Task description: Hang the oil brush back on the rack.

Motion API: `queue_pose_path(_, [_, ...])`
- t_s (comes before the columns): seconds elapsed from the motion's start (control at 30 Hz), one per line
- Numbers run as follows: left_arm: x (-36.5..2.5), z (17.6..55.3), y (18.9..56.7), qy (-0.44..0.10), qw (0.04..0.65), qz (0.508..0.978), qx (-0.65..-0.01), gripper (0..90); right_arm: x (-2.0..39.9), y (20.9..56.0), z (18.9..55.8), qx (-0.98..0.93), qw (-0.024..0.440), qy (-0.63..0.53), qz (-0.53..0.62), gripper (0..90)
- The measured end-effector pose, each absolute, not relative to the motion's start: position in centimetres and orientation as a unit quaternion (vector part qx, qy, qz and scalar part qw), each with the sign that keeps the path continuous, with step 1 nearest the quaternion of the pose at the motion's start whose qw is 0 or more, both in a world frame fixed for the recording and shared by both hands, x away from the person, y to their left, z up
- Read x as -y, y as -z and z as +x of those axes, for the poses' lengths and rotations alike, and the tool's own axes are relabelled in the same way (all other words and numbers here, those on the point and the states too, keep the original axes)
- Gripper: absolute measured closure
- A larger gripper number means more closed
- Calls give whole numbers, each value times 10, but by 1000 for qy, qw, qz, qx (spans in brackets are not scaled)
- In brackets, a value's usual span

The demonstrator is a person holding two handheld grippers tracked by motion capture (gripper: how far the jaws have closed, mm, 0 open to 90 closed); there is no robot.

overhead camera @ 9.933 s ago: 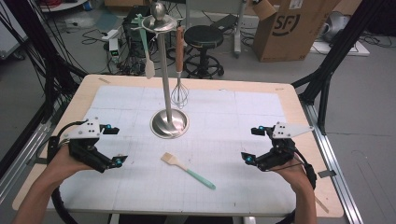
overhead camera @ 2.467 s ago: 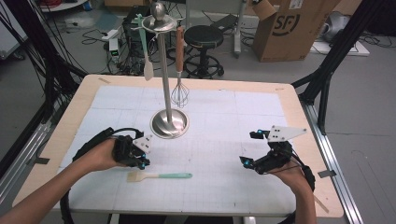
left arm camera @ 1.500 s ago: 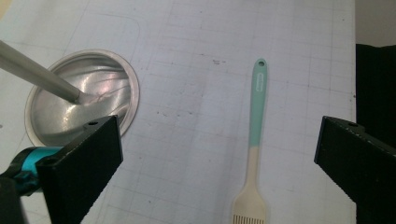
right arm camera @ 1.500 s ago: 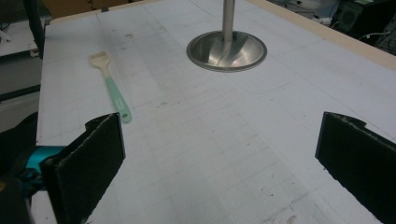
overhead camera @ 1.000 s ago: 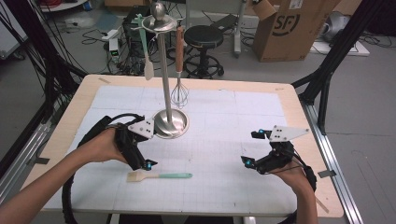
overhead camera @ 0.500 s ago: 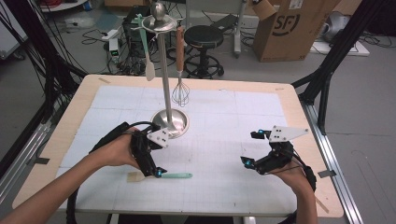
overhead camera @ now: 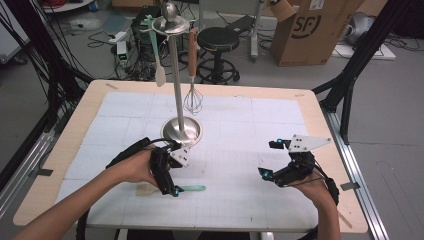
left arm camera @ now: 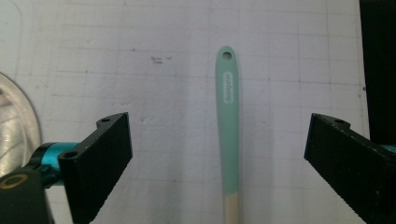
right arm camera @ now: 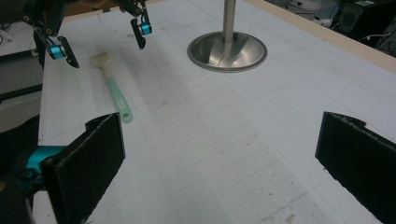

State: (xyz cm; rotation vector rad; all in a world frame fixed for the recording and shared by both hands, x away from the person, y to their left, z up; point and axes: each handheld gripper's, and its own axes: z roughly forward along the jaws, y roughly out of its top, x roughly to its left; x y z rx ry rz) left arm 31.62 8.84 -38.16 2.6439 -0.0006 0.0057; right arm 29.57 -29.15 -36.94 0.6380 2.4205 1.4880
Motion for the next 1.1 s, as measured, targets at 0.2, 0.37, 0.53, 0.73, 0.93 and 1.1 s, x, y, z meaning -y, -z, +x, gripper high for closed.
queue_pose_path(0.2, [-90, 314, 390, 6, 226, 974, -2, 150, 292, 369, 295, -825, 114, -509, 220, 0])
queue_pose_path(0.37, [-88, 314, 394, 12, 209, 978, 3, 214, 293, 369, 295, -825, 114, -508, 220, 0])
queue_pose_path(0.53, [-89, 314, 397, 20, 191, 981, 6, 282, 292, 369, 294, -825, 113, -507, 220, 0])
queue_pose_path(0.73, [-90, 313, 399, 32, 177, 984, 9, 355, 293, 370, 295, -825, 115, -507, 221, 0])
queue_pose_path(0.93, [-86, 311, 405, 38, 151, 988, 10, 456, 293, 370, 294, -825, 116, -508, 218, 0])
queue_pose_path(1.1, [-87, 311, 406, 43, 141, 989, 10, 515, 293, 370, 294, -825, 113, -508, 221, 0])
